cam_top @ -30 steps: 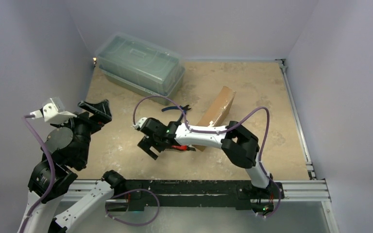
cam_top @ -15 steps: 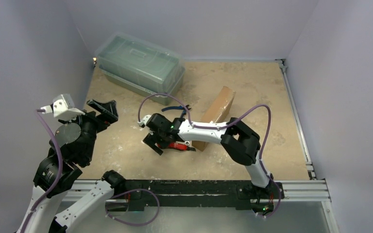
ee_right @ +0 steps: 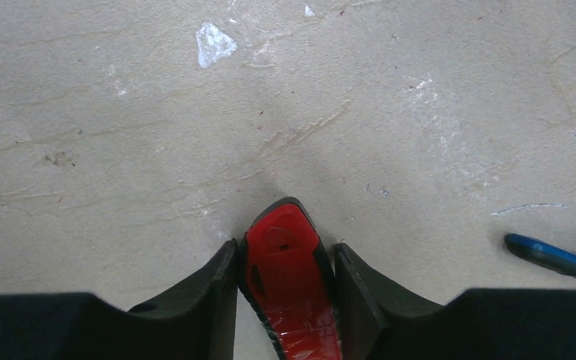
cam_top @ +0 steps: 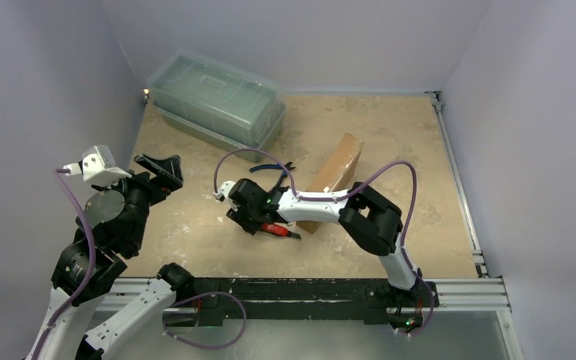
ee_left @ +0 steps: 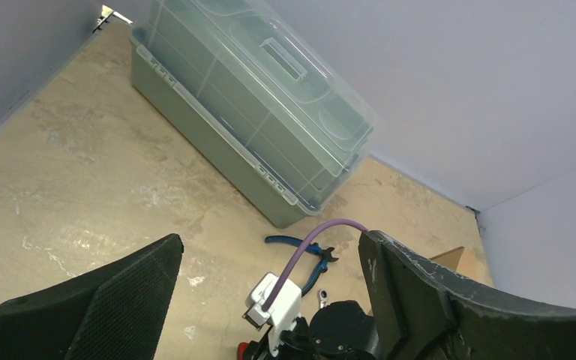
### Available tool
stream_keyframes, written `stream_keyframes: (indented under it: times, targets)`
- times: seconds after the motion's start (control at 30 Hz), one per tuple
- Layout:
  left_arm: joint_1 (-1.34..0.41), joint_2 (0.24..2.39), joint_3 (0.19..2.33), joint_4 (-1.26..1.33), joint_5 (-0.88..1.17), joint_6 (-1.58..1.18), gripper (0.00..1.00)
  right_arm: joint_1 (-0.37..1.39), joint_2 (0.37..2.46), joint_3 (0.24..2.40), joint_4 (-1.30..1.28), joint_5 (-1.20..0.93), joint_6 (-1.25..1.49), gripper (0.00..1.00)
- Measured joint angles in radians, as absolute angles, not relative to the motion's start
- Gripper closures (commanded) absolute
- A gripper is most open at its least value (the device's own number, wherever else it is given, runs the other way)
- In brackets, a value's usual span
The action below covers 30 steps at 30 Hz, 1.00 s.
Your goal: Unpack the express box
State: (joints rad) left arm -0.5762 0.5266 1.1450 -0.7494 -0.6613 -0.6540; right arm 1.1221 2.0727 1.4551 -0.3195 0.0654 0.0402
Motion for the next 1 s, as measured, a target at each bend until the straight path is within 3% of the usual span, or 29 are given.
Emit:
stream_keyframes:
  times: [0.17, 0.3, 0.7, 0.83, 1.0]
  targets:
    - [-0.576, 0.526, 1.145, -0.75, -0.662, -0.654, 0.12, 1.127, 2.008, 1.417, -0.304, 0.076, 0.036, 0.89]
    - [-0.576, 0.523, 1.145, -0.75, -0.662, -0.661, 0.07, 1.128, 1.843, 1.382, -0.294, 0.035, 0.042, 1.0]
    - [-0.576, 0.526, 1.081, -0.672, -0.54, -0.659, 0.07, 1.041, 1.24, 1.171, 0.089, -0.284, 0.27, 1.0]
    - [-0.576, 0.58, 1.009, -0.573, -0.344, -0.635, 0.08, 0.896, 1.18, 1.036, 0.215, -0.463, 0.398, 1.0]
    - [-0.576, 0.659, 0.893, -0.329, 0.069, -0.628, 0.08, 0.831, 1.129, 0.931, 0.29, -0.606, 0.567, 1.0]
